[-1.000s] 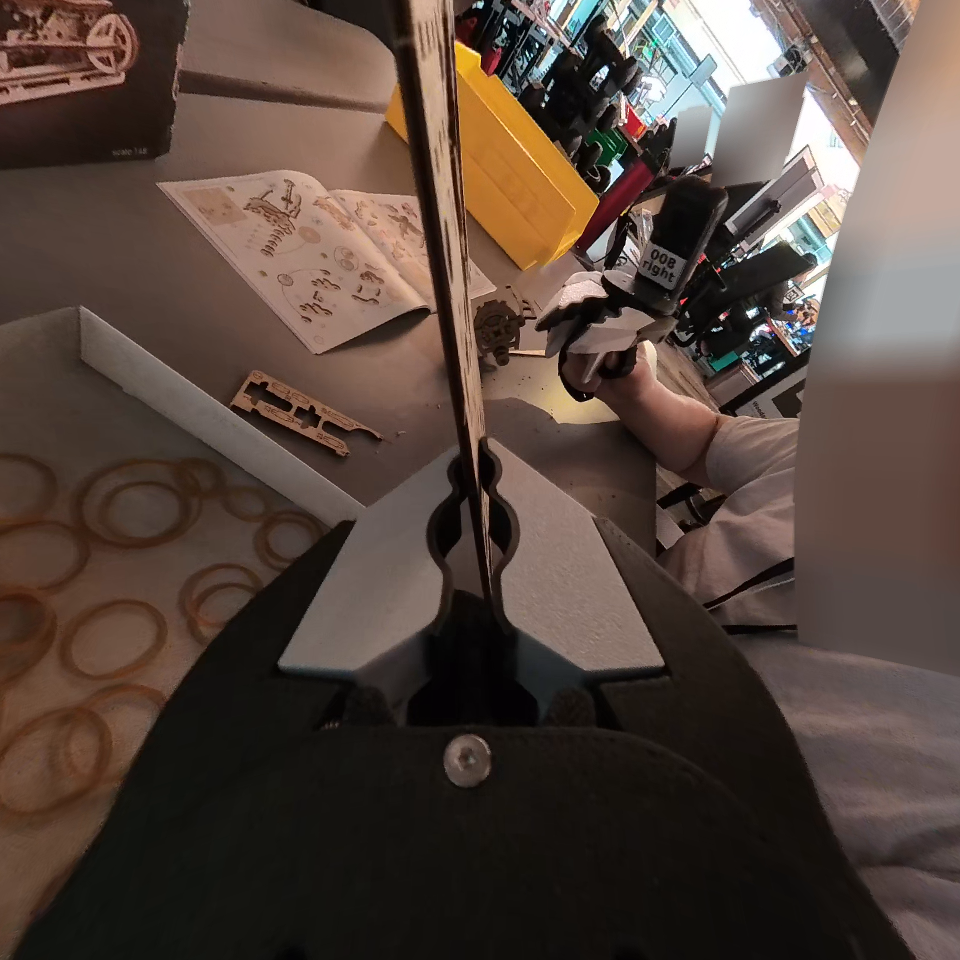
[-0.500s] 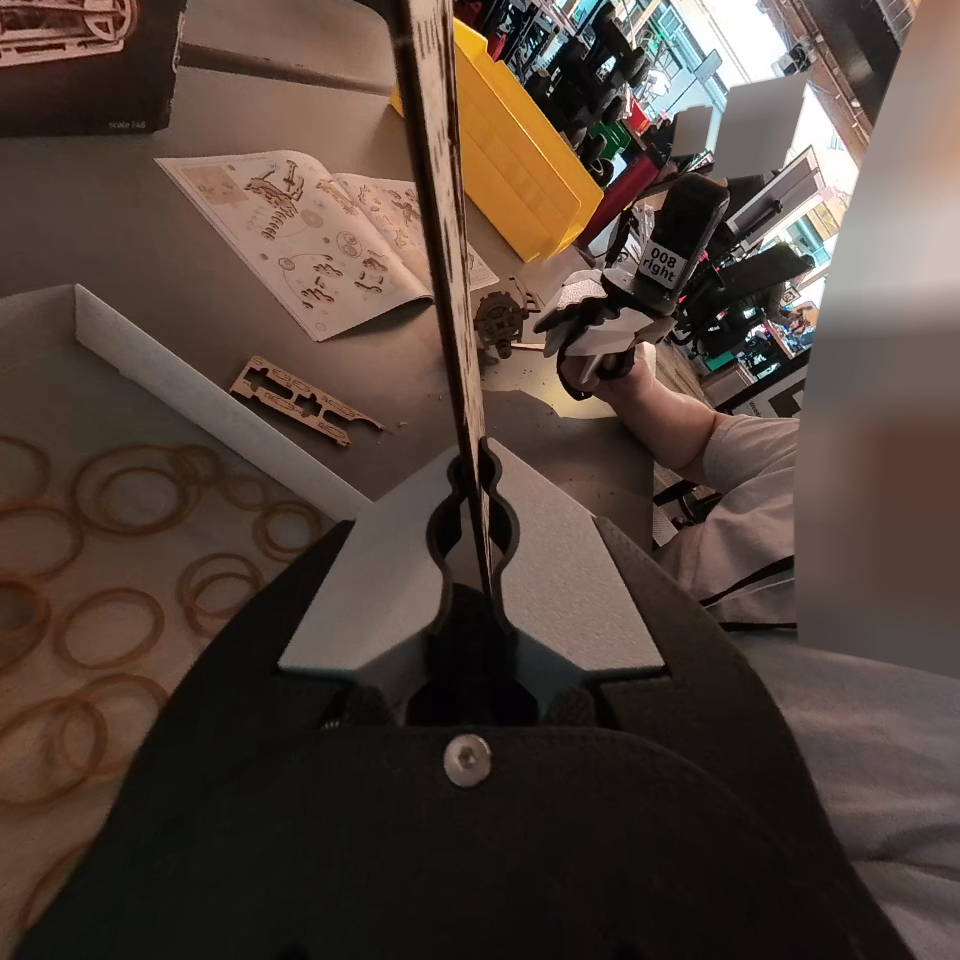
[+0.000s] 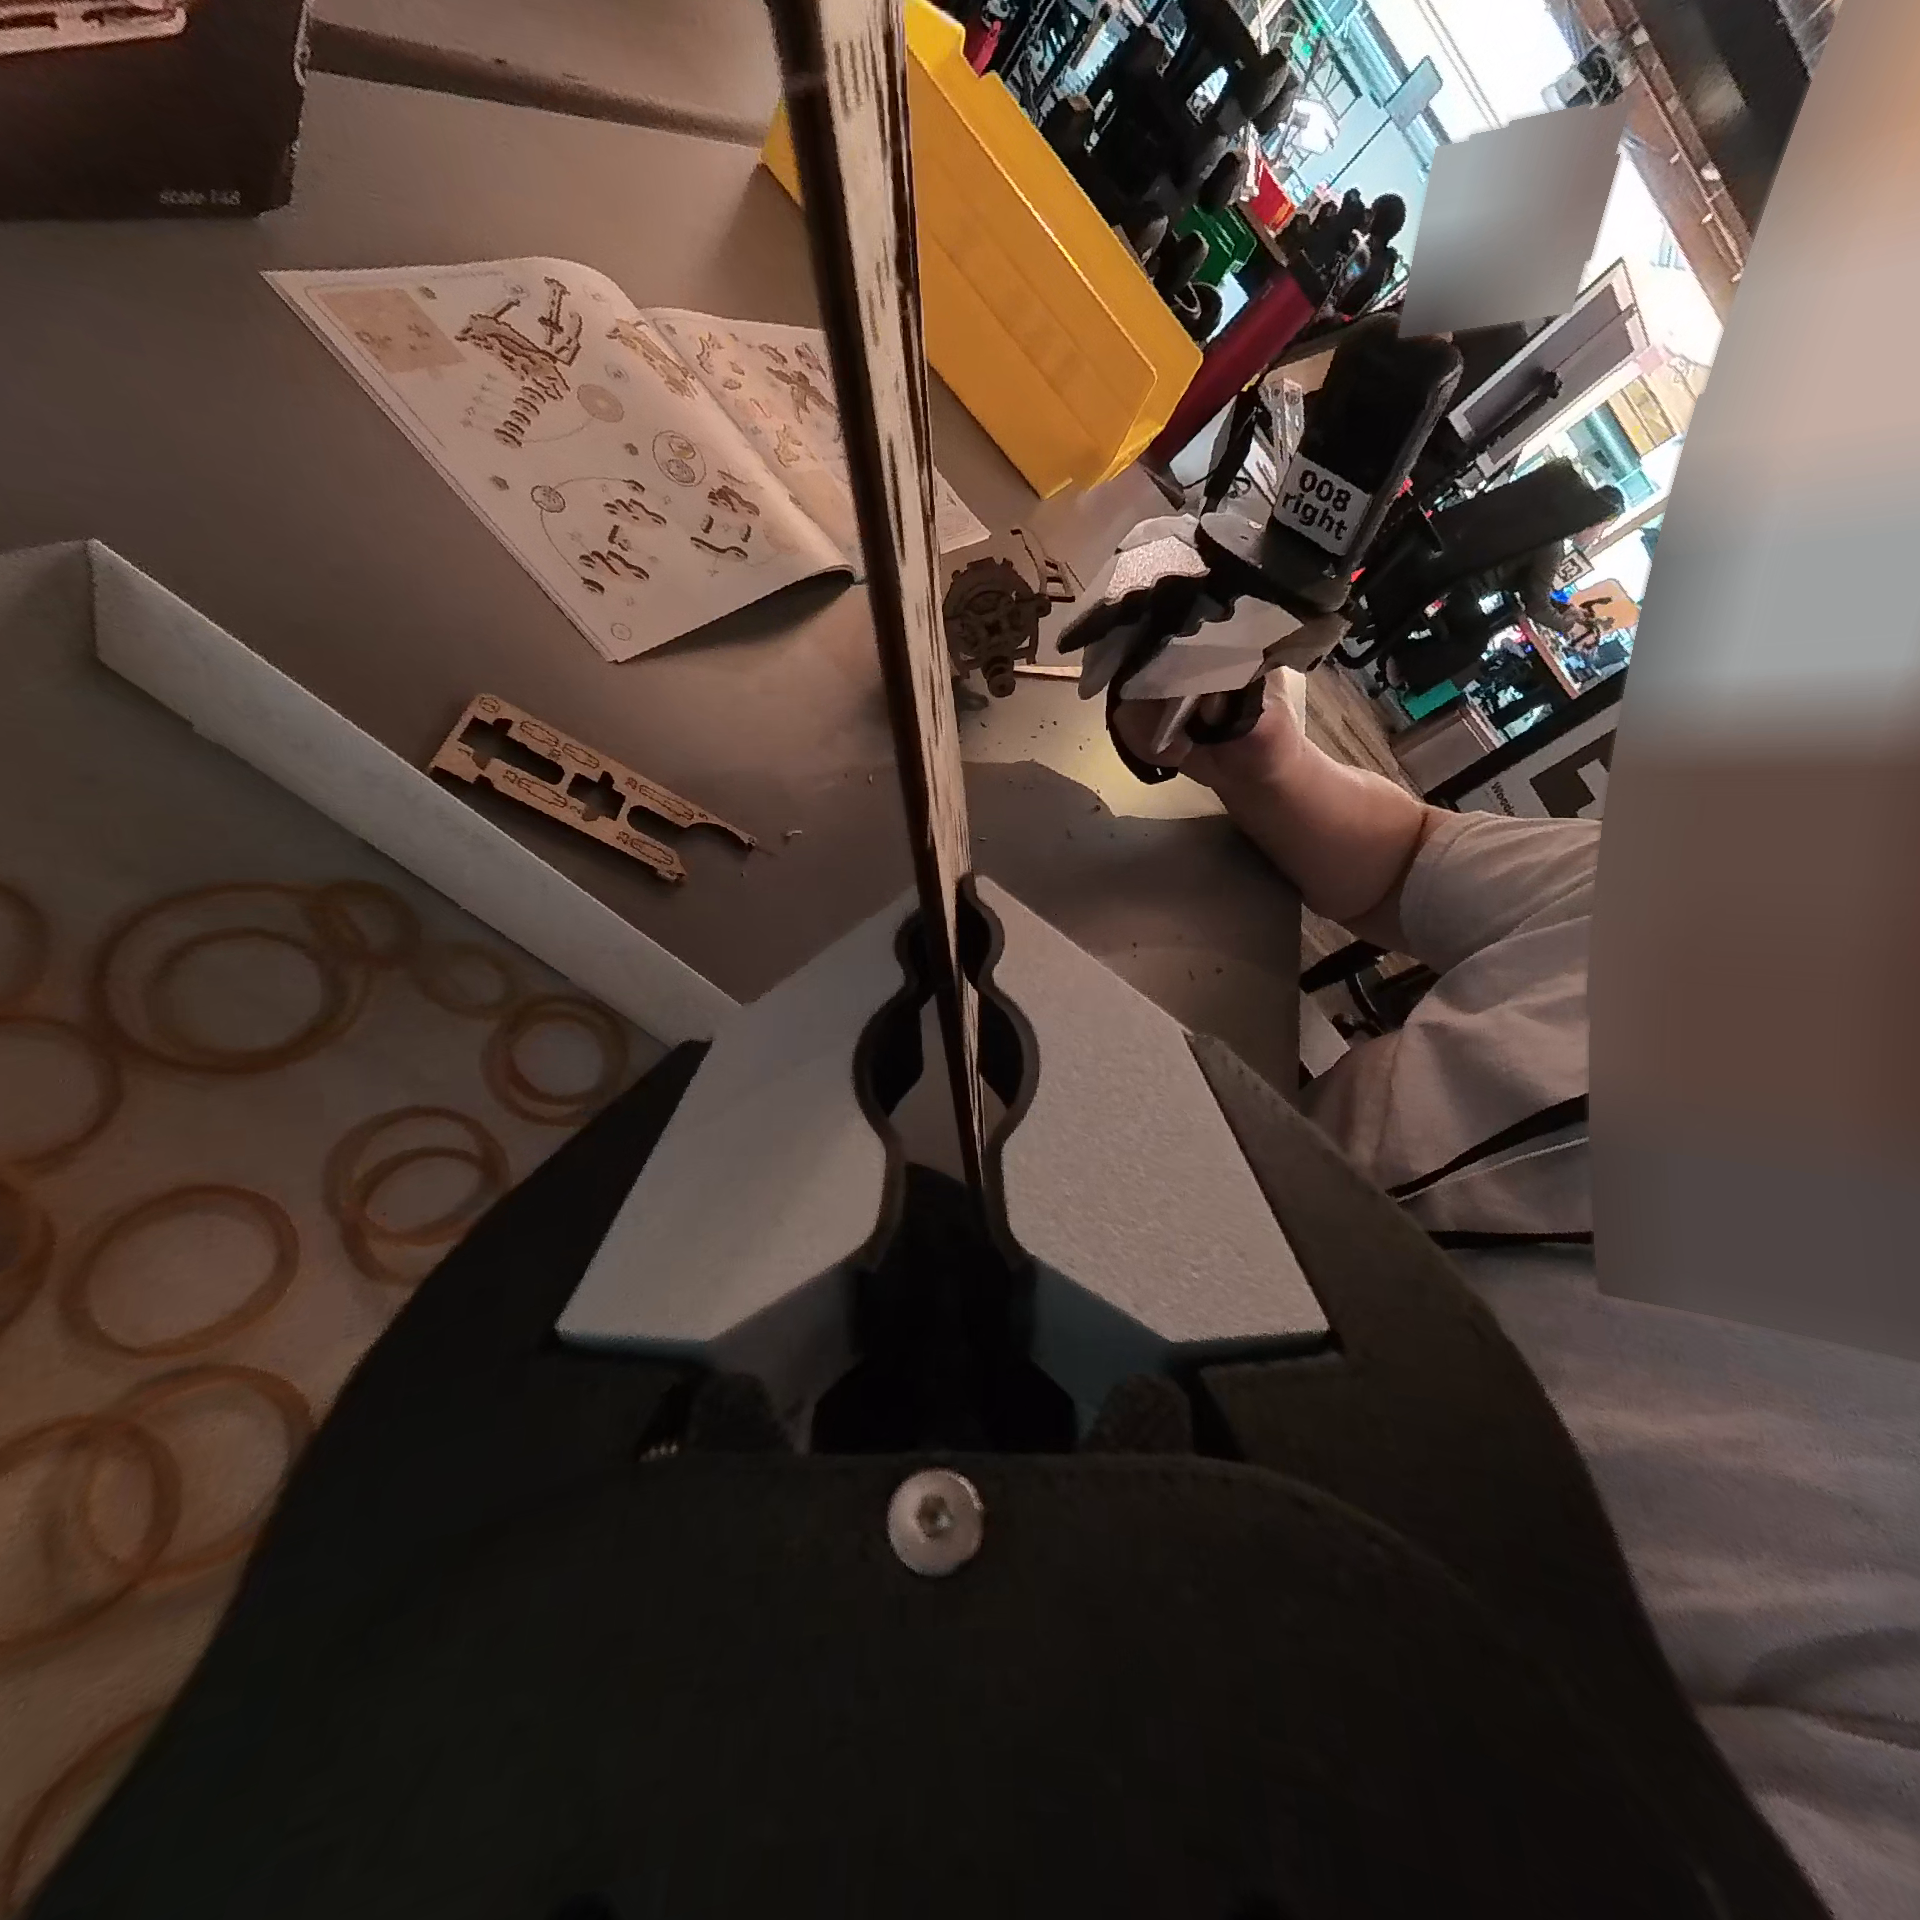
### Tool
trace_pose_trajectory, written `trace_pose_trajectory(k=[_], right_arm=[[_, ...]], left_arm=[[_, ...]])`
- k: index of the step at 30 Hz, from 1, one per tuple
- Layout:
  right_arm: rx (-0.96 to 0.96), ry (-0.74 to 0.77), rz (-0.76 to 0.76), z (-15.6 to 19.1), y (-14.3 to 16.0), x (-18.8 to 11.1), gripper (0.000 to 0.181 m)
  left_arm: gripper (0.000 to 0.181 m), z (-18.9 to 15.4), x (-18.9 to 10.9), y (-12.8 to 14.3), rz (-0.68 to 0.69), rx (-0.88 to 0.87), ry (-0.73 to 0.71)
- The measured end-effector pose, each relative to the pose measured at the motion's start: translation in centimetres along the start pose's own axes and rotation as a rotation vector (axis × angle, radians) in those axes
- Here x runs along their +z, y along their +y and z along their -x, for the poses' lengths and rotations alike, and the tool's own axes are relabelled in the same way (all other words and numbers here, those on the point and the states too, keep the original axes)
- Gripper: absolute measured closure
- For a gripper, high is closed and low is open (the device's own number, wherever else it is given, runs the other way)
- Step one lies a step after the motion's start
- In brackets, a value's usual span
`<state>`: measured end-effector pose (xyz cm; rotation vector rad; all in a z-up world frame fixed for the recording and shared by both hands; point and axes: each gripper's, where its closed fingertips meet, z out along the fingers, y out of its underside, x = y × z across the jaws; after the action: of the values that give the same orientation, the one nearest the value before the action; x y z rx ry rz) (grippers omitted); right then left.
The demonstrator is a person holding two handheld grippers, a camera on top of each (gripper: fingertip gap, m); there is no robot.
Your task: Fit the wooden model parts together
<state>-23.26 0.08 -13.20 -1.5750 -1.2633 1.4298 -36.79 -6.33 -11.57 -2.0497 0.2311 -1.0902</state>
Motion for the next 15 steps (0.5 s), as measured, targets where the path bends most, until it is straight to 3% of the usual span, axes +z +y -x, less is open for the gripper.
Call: trace_pose_trajectory(k=[15], right_arm=[[0.002, 0.001, 0.014, -0.04, 0.32, 0.11, 0.159]], left_arm=[[0.180, -0.18, 0.36, 0.22, 0.012, -0.006, 0.019]])
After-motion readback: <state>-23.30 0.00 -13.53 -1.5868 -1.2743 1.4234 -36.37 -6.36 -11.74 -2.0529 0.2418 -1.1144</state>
